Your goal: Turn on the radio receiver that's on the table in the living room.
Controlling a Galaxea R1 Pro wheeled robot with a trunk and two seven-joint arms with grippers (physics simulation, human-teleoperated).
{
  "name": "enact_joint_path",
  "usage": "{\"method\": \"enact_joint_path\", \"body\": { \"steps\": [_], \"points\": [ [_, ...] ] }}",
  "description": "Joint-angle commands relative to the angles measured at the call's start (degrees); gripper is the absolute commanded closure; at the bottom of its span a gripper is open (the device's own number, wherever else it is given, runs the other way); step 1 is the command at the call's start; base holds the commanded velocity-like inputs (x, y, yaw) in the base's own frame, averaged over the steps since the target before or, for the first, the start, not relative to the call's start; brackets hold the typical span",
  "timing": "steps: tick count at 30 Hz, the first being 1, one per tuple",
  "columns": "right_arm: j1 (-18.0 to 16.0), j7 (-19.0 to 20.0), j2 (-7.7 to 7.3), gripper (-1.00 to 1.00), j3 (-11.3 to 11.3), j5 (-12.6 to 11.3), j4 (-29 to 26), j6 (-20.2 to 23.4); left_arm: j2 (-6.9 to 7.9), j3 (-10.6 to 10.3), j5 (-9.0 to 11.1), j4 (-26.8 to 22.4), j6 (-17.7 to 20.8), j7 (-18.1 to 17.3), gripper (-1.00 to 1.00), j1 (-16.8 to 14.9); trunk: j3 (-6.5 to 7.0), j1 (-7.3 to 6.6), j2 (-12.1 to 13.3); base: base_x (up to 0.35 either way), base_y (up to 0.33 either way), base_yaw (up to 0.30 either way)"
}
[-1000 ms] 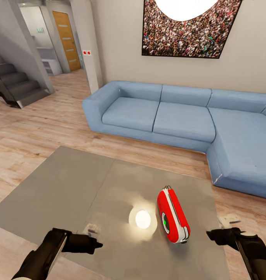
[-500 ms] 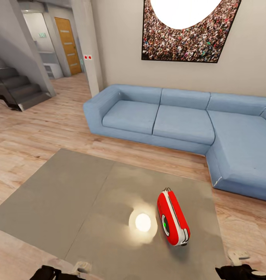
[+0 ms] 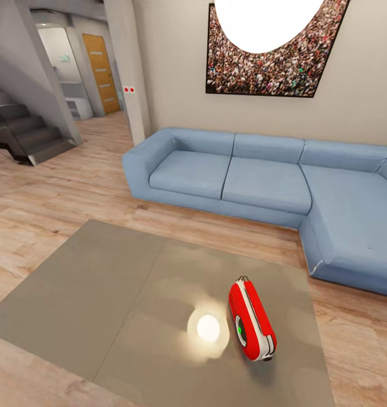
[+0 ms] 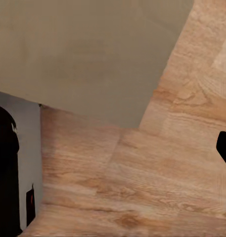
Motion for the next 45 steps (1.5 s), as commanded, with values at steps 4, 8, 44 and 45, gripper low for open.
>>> {"method": "enact_joint_path", "body": {
  "steps": [4, 8, 44, 45],
  "points": [
    [-0.01, -2.15, 0.01, -1.00, 0.17, 0.02, 6.64, -4.36, -0.60, 0.04, 0.04, 1.09, -0.86, 3.39, 1.00, 0.15, 0.36, 0.00, 0.00, 0.000, 0.000, 0.000],
    [-0.01, -5.95, 0.22, -1.00, 0.33, 0.07, 14.86, -10.25, -1.22, 0.04, -0.01, 1.40, -1.37, 6.97, 1.00, 0.46, 0.72, 0.00, 0.00, 0.000, 0.000, 0.000],
    [0.08, -11.25, 9.79, -1.00, 0.45, 4.33, 24.86, -14.21, -5.34, 0.05, 0.14, 1.46, -6.60, 21.41, 1.00, 6.40, 3.93, 0.00, 0.00, 0.000, 0.000, 0.000],
    [0.08, -11.26, 9.81, -1.00, 0.45, 4.36, 24.87, -14.21, -5.32, 0.05, 0.16, 1.46, -6.60, 21.42, 1.00, 6.41, 4.02, 0.00, 0.00, 0.000, 0.000, 0.000]
  ]
}}
